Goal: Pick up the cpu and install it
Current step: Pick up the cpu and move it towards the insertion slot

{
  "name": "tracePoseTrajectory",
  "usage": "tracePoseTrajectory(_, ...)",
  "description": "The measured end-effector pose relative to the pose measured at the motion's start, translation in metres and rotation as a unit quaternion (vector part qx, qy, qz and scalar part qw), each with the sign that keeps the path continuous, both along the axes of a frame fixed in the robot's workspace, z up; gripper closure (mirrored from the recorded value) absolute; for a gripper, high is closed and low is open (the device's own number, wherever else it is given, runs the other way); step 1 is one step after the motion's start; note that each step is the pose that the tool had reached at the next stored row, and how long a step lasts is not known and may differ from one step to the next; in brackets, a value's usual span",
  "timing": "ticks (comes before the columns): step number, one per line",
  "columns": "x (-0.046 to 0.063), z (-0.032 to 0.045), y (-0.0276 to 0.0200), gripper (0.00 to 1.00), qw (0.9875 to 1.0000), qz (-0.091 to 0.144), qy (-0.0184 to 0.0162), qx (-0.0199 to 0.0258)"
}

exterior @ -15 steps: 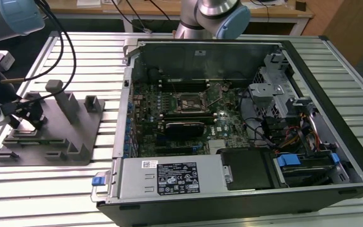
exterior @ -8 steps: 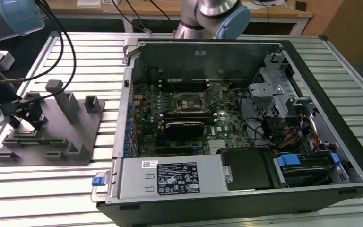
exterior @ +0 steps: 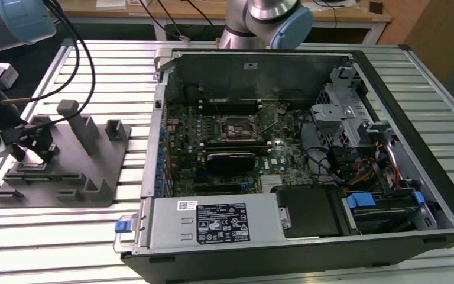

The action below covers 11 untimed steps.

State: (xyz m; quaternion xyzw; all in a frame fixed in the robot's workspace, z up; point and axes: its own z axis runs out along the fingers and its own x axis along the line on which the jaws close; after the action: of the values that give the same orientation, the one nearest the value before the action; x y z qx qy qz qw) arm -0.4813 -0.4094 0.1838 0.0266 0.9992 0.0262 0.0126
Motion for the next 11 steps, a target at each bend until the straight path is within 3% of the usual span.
tracePoseTrajectory(11, 0.0, 0.0183, 0.0001, 0.46, 1.0, 0.0, 0.0, 0.0)
